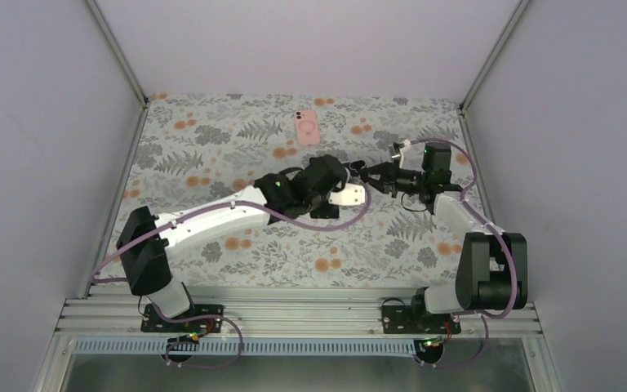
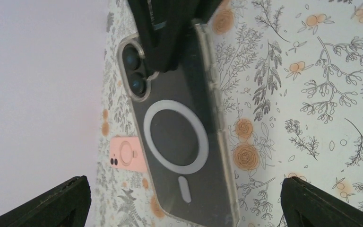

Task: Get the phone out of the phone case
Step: Adjust the phone.

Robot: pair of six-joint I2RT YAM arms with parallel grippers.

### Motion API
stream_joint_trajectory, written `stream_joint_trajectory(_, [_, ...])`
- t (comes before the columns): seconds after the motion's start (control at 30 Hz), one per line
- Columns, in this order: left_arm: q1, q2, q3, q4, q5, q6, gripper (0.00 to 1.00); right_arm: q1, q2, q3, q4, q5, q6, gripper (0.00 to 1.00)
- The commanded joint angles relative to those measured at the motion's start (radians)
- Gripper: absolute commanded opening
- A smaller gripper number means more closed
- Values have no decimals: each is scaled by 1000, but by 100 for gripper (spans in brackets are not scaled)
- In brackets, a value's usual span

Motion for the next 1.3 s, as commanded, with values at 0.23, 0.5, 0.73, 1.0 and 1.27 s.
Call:
stream_joint_trajectory(0.23, [-134, -14, -169, 271, -322, 160, 100, -30, -41, -61, 95, -160, 239, 4])
stream_joint_trajectory(0.5, [-146, 10, -213, 344, -416, 205, 93, -31, -71, -118, 156, -181, 356, 4])
stream_joint_trajectory(0.73, [-146, 29, -204, 334, -419, 201, 83, -31, -75, -139, 187, -179, 405, 4])
stream_joint_trajectory(1.0, [-146, 51, -256, 421, -435, 266, 73, -31, -84, -156, 209, -179, 431, 4])
stream_joint_trajectory(1.27, [-145, 56, -285, 510, -473, 312, 45, -30, -76, -156, 206, -183, 431, 4])
